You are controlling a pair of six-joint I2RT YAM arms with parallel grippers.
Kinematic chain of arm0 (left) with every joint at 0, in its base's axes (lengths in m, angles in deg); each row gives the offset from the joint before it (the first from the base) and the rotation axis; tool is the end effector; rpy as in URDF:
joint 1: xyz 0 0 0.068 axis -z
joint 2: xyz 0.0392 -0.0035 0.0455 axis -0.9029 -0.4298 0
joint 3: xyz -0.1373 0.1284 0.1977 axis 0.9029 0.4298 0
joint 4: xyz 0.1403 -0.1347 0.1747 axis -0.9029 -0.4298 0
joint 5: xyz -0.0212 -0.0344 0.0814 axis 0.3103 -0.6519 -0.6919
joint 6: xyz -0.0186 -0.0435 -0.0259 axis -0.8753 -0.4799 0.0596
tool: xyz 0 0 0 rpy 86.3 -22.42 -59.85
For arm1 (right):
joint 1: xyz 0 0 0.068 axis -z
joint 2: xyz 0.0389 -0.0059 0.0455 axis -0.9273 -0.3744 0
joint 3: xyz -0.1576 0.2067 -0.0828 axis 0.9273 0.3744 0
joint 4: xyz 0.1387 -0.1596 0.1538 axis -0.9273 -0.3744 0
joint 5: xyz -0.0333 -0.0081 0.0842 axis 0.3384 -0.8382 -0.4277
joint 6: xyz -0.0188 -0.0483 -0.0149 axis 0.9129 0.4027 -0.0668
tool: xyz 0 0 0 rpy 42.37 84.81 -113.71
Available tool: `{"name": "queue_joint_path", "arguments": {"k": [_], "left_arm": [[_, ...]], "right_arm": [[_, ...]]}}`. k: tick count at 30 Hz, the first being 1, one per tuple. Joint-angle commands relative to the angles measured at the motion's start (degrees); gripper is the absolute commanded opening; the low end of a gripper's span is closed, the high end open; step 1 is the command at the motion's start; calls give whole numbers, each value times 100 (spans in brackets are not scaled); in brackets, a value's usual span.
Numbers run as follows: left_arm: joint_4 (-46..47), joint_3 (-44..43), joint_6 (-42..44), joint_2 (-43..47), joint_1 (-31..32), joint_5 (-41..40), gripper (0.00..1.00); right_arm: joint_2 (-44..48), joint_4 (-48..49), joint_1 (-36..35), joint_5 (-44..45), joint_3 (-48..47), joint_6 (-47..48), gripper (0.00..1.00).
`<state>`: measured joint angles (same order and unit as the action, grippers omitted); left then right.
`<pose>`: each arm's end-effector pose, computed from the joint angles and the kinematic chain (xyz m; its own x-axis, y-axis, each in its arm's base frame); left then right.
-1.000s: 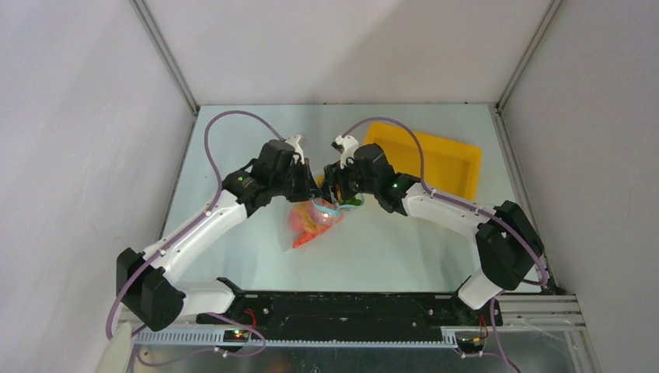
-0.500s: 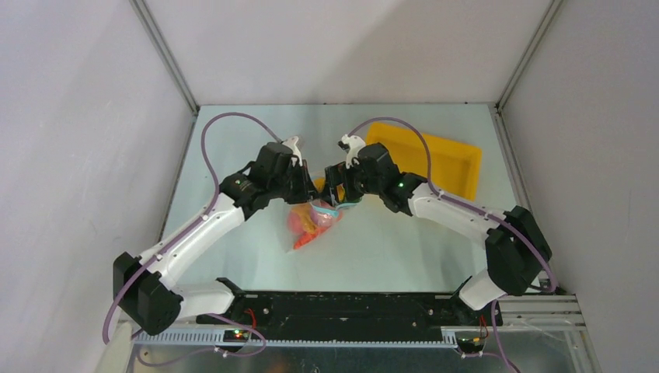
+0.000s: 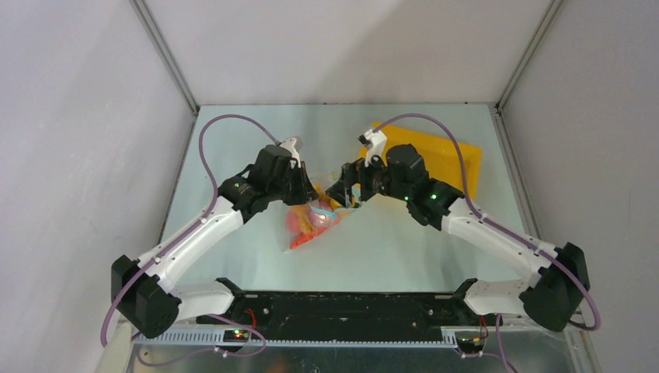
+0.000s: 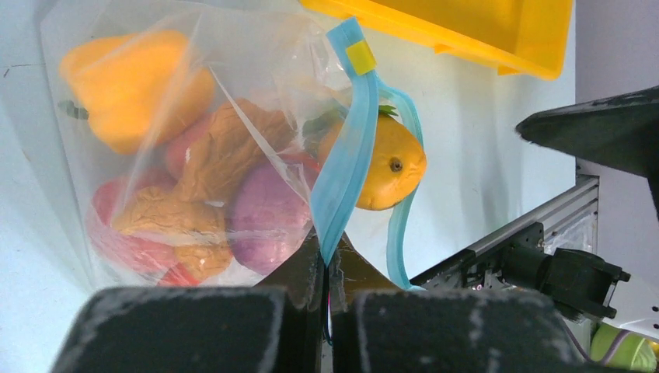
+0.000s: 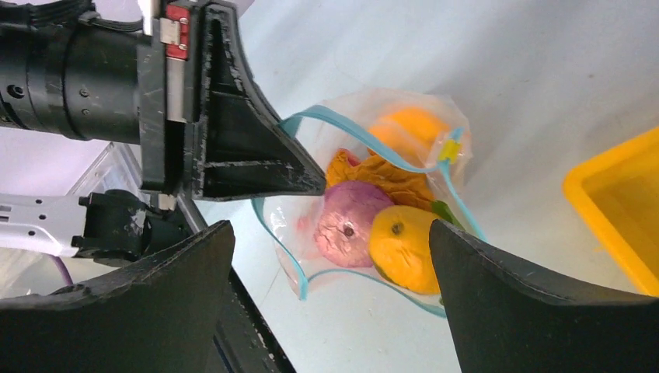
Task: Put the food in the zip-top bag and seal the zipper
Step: Place the fake vegetable in the zipper food storage bag, then adjust the zipper food storage bag at the center of the board.
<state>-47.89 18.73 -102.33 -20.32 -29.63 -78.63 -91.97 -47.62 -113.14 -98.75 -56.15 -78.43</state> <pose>0.2098 -0.1515 0.3094 -0.8092 -0.1470 -0.5689 0.2037 0.8379 -0.5063 0.2066 0.2190 0.3396 -0.4668 -0.0579 -0.8824 -0.7350 0.5802 0.3508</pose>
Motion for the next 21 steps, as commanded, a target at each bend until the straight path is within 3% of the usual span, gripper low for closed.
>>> {"name": "queue_joint_path", "arguments": {"k": [1, 5, 11, 21], "left_arm": [[285, 19, 81, 226, 20, 45, 2], [300, 8, 144, 228, 25, 109, 2], [384, 37, 155, 207, 32, 193, 2], [410, 59, 154, 185, 25, 325, 2]], "right_arm": [[424, 76, 354, 192, 435, -227, 98], [704, -93, 830, 105, 888, -597, 92], [683, -566, 948, 256, 1187, -736, 80], [-316, -36, 828, 778, 1254, -1432, 63]]}}
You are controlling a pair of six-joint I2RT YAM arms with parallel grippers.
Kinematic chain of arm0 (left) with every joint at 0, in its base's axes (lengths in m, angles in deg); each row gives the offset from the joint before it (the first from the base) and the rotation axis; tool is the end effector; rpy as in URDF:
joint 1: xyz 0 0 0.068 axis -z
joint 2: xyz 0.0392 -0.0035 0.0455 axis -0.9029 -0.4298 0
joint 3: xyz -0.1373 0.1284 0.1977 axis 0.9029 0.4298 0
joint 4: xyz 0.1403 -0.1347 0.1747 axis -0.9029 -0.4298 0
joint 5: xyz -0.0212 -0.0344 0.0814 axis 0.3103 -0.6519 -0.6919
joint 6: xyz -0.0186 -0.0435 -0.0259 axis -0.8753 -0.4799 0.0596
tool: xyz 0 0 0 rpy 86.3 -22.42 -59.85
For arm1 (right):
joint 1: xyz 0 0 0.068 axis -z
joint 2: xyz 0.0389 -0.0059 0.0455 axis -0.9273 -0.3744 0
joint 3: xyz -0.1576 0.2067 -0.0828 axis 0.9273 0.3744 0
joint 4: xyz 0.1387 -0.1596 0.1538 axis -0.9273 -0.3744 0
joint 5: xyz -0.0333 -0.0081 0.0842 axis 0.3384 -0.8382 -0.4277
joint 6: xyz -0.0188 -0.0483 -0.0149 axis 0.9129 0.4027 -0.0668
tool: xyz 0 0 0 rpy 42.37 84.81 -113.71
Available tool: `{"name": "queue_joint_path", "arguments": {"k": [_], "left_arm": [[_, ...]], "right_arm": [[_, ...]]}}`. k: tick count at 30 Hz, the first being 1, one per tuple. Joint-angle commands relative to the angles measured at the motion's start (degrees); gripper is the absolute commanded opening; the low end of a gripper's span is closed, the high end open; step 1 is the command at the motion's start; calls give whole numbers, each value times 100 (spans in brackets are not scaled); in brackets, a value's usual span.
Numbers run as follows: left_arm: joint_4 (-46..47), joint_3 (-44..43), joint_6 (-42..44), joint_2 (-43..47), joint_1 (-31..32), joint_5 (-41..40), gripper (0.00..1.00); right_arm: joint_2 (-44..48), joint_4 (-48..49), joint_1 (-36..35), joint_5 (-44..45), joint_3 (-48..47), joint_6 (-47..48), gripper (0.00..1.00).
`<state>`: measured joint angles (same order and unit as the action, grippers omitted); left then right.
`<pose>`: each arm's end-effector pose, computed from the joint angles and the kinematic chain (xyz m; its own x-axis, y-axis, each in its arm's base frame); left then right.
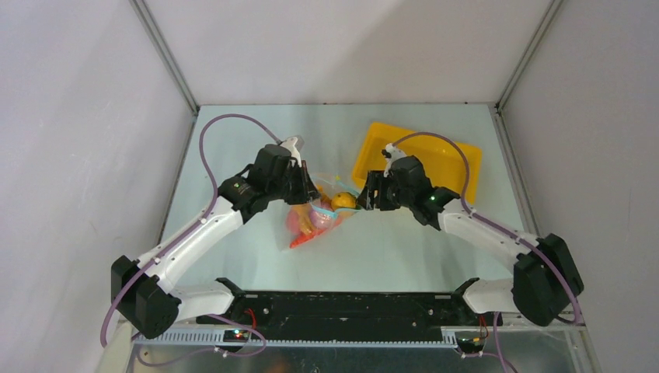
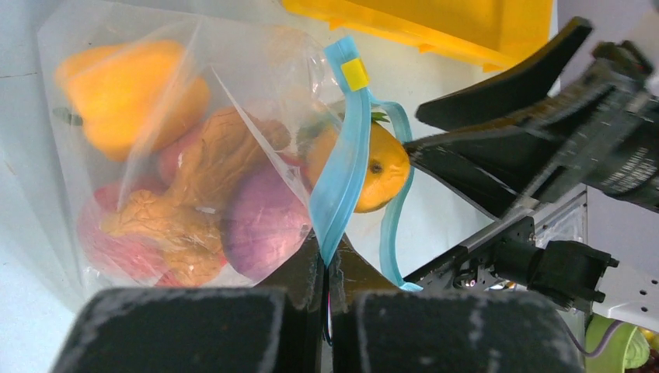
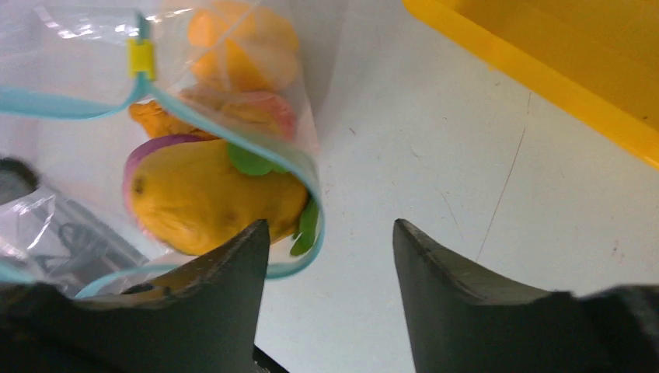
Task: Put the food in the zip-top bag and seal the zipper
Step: Adjust the zipper food storage bag at the center of the board.
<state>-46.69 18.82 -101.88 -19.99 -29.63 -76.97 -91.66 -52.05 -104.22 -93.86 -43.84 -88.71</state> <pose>0.2094 -0.1524 0.3120 -0.8049 -0.1396 -0.5767 0.2336 0.8189 -0.5242 0.2245 0.1707 0.2586 -0.7260 0.0368 -0.6867 -0.3852 0.8054 0.4505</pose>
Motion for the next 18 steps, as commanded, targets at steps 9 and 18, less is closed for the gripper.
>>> {"name": "queue_joint_path", "arguments": {"k": [9, 18], "left_arm": [[284, 68, 154, 160, 25, 137, 2], [666, 77, 491, 250, 170, 962, 5]], "right_arm": [[-543, 909, -250, -161, 18, -726, 10], [240, -198, -528, 137, -504, -753, 0]]}}
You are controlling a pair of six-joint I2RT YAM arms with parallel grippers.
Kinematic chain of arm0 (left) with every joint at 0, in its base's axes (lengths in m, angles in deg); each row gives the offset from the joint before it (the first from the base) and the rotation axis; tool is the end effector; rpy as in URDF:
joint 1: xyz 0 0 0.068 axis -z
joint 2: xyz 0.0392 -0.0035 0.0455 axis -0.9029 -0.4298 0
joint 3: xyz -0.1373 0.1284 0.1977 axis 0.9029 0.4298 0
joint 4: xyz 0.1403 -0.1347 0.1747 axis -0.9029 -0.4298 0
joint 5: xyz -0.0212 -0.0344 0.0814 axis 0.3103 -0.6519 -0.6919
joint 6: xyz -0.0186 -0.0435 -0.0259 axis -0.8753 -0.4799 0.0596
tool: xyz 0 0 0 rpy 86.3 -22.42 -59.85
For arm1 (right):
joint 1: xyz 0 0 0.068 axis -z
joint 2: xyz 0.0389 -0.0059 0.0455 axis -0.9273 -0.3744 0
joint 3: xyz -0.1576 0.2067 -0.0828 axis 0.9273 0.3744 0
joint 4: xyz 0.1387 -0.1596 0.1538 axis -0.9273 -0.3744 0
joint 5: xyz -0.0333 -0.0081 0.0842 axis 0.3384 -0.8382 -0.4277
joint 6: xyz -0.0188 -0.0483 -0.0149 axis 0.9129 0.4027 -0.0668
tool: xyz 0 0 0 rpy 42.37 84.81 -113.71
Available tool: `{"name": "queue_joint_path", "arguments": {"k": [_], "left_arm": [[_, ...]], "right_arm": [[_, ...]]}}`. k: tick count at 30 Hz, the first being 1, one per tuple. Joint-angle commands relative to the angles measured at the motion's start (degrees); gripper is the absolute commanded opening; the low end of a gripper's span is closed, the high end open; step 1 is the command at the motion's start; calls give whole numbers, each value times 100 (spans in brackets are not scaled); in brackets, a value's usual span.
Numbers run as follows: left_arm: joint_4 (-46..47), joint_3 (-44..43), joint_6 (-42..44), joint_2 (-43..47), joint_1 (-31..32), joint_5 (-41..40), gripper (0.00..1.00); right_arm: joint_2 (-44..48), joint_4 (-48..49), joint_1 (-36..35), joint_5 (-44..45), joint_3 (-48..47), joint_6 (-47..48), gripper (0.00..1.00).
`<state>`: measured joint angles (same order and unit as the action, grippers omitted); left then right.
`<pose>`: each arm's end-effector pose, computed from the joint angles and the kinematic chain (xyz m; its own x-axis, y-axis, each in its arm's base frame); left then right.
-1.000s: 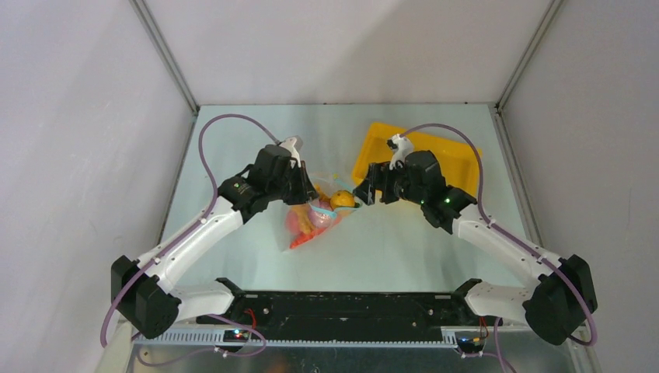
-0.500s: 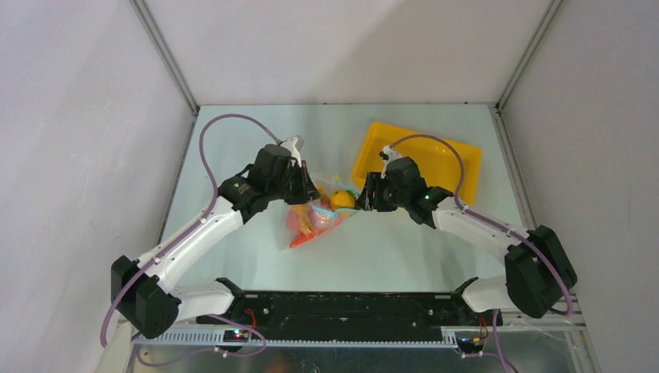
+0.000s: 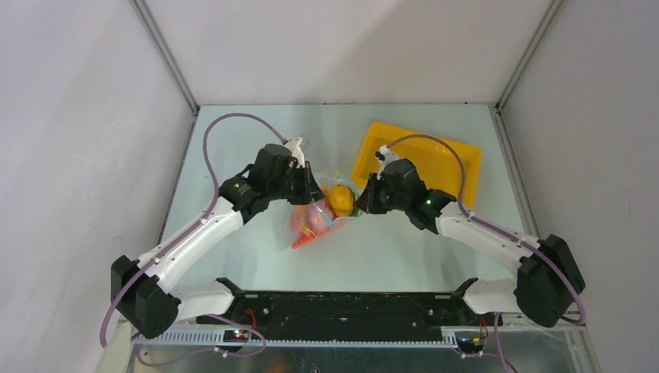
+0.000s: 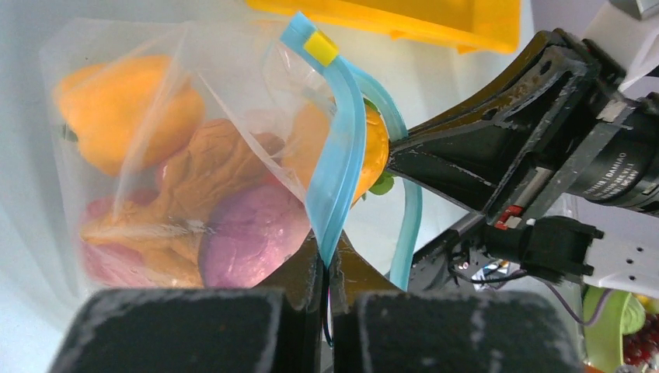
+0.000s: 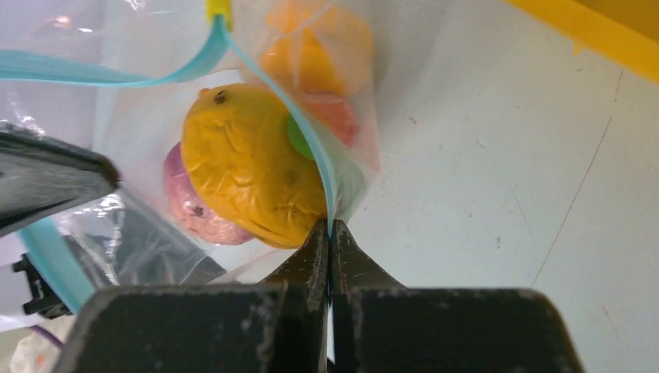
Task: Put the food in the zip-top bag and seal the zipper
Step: Adjust the zipper food storage bag at the center of the board.
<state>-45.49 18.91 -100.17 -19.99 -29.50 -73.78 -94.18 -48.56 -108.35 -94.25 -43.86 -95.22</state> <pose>0.2088 -0.1551 0.3135 -0.8050 -0.1018 -0.5845 0.2922 0.7894 -0.5399 0.2192 0.1931 0.2525 -0.7659 0.0771 -0.6383 -0.3669 0.7628 0.5324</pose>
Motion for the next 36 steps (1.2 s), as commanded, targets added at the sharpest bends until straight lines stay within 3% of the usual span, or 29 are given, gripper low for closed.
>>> {"name": "queue_joint_path", "arguments": {"k": [1, 5, 13, 19, 27, 31, 33, 34, 35, 36], "left_arm": [[612, 68, 415, 271, 260, 743, 6], [664, 6, 666, 434, 642, 656, 9], [729, -11, 622, 420, 751, 527, 10], [1176, -114, 612, 213, 907, 939, 11], [1441, -273, 910, -310, 1043, 1181, 15], [1502, -194, 1008, -372, 1047, 1203, 28], [1558, -108, 1054, -251, 1046, 1199, 42], [1582, -26, 1067, -98, 1043, 1185, 57], [1627, 25, 1107, -4, 1045, 1140, 64], [1652, 146, 1124, 209, 1045, 1112, 80]], "right_arm": [[614, -659, -189, 316, -603, -141, 0], [884, -1665, -516, 999, -1017, -157, 0], [1540, -3568, -1123, 2383, -1827, -347, 0], [1769, -4046, -1730, 3112, -2080, -707, 0], [1257, -4644, -2160, 4320, -2032, -1749, 0], [1195, -4423, -2165, 4506, -1897, -1947, 0], [1180, -4267, -2167, 4509, -1862, -1963, 2], [1172, -4202, -2164, 4506, -1850, -1969, 2], [1160, -4178, -2163, 4510, -1848, -1973, 2], [1158, -4149, -2163, 4535, -1840, -2002, 2]]}}
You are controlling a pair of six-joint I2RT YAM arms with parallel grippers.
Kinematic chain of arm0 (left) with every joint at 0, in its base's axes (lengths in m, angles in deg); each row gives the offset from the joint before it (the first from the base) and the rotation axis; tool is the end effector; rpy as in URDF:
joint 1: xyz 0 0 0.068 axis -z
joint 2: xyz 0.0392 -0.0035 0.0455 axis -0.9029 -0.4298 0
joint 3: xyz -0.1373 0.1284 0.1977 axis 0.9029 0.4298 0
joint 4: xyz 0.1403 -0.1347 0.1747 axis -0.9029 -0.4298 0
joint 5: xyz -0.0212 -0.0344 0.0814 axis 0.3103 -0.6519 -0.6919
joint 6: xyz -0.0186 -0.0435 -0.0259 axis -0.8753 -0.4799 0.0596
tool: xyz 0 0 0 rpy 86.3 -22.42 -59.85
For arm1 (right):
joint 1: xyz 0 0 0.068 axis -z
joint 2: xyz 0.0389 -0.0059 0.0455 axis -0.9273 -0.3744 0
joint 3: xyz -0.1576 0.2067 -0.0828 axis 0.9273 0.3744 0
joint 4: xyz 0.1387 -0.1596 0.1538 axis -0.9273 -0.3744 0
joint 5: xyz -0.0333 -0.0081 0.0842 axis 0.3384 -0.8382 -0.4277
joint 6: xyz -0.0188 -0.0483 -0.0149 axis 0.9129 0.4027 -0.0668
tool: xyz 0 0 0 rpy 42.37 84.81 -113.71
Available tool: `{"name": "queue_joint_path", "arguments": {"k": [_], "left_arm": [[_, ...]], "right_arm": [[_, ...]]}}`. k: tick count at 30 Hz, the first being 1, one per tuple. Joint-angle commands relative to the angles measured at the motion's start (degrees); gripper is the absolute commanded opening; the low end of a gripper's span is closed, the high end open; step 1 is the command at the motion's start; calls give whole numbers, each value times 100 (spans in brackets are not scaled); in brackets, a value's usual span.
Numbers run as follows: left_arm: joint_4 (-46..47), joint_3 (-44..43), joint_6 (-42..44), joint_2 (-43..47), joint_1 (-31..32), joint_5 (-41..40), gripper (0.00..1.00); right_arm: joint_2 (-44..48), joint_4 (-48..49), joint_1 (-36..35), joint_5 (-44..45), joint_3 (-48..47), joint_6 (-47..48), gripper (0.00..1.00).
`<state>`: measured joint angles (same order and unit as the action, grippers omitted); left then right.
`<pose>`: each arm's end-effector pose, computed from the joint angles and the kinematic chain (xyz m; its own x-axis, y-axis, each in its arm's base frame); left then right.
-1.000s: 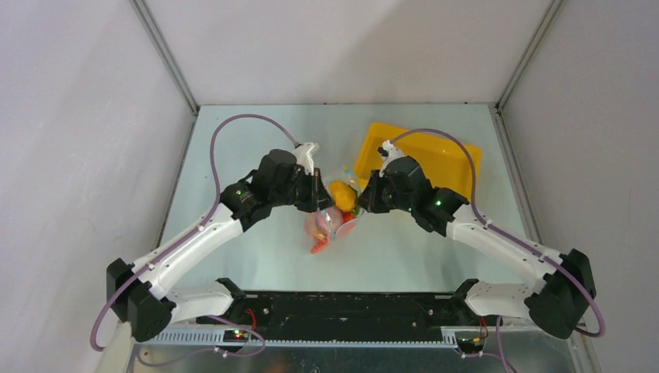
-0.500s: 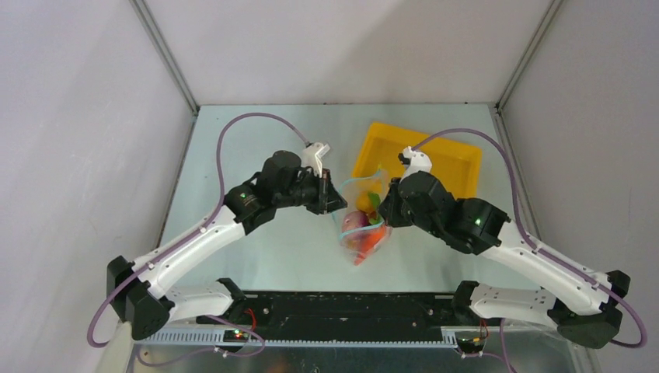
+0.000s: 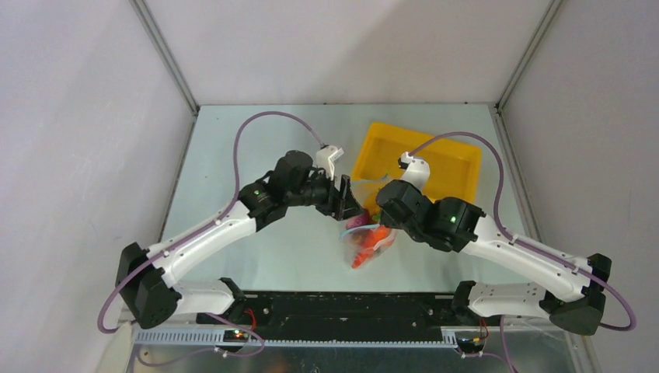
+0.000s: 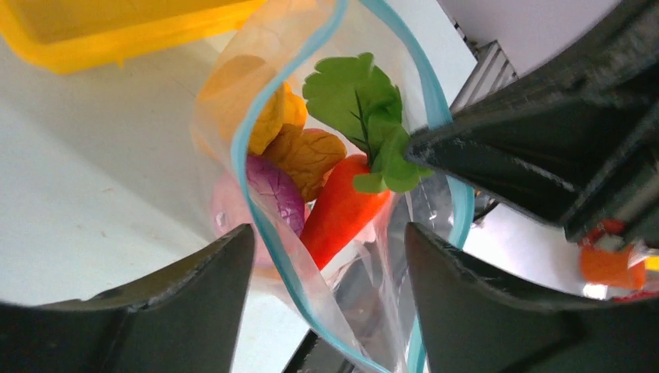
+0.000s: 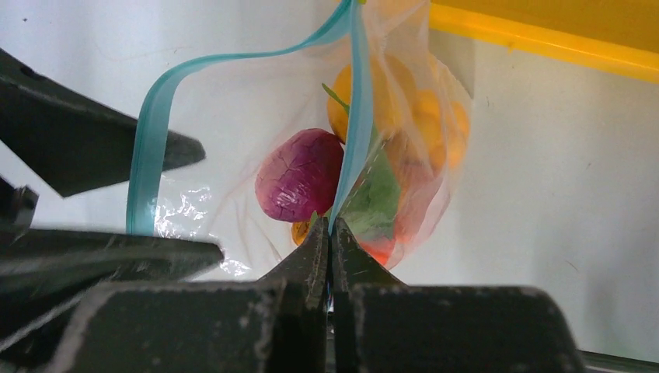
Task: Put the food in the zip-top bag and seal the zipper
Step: Adjust the zipper food storage bag at the center of the board.
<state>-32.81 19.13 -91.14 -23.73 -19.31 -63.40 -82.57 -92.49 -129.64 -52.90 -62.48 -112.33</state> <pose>0.1911 -0.2115 0.3166 -0.6865 0.1394 -0.7136 0.6602 0.5307 -0.5315 0.1195 0.1807 0.3500 -0.6622 0.1517 -0.7338 -0.0798 0.9594 0.2704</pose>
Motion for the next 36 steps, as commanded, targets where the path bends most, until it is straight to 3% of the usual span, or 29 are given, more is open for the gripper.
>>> {"name": "queue_joint_path", "arguments": {"k": [1, 2, 4, 9, 12, 17, 25, 30, 36], "left_arm": [[439, 186, 267, 699, 28, -7, 88], [464, 345, 275, 960, 29, -95, 97], [526, 632, 316, 1356, 24, -227, 99], [960, 1651, 551, 2395, 191, -126, 100], [1415, 2263, 583, 2972, 425, -585, 100], [1630, 2583, 1036, 3301, 845, -847, 100], [2279, 2644, 1465, 2959, 1288, -1244, 99], [2460, 2520, 1646, 2512, 1446, -1082, 86], [2595, 2487, 1767, 2249, 1480, -1155, 82]], "right_arm": [[1, 251, -25, 437, 23, -355, 2], [32, 260, -25, 456, 33, -390, 2], [112, 284, -8, 502, 85, -484, 0], [293, 356, 234, 180, 278, -669, 0], [306, 350, 363, -53, 319, -760, 0], [291, 513, 635, -709, 431, -770, 0], [389, 476, 869, -1070, 443, -901, 0], [407, 518, 948, -1275, 438, -957, 0], [499, 618, 968, -1380, 516, -1004, 0]]}}
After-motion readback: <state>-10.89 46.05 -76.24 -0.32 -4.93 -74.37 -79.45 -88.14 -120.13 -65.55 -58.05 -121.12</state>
